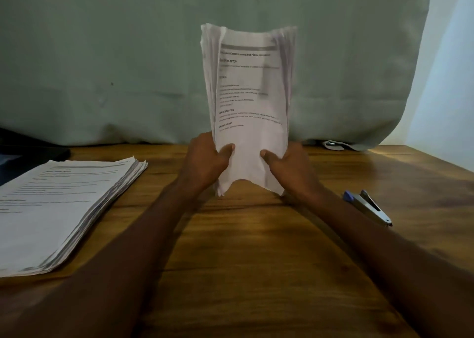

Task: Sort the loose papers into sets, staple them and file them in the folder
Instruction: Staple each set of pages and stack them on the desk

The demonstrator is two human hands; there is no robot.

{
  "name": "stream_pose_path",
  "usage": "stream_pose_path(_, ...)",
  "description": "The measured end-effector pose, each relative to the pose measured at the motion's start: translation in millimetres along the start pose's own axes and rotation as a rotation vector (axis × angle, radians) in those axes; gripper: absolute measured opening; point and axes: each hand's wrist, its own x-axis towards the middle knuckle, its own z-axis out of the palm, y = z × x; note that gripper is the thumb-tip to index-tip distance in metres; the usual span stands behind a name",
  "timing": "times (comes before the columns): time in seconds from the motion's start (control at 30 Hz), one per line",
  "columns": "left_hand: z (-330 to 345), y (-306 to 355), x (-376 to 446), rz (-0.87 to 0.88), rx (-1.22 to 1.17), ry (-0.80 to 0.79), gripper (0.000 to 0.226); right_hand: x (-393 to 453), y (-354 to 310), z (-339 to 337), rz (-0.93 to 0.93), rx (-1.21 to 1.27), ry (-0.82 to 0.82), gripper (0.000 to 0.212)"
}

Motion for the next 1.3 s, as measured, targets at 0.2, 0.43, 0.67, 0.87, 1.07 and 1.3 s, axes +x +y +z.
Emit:
stream_pose_path(0.2, -6, -2, 2, -0.038, -0.078, -0.081, 0.037, 3, 7, -5, 0.076, -0.019, -0.028, 0.047)
stream_pose_path(0.43, -39, -9, 7, -0.456, -0.470, -0.506, 0.042, 19, -21, -39, 0.416, 0.543, -0.227, 0.040)
stream_pose_path(0.67, -45, -24, 1, -0.633, -0.366, -0.958, 0.050, 18, 2, -46, 0.641, 0.411, -0.268, 0.040)
stream_pose_path(0.87, -29, -36, 8, -0.772, -0.395, -0.463, 0.035, 14, 11, -43, 0.673, 0.312, -0.370, 0.042)
stream_pose_path(1.07, -16, -39, 13, -0.829, -0.364, -0.102, 0.021, 12, 7, -40, 0.669, 0.249, -0.518, 0.046)
stream_pose_path(1.3, -6, -35, 14, -0.832, -0.410, 0.007, 0.032, 16, 2, -53, 0.684, 0.098, -0.666, 0.046)
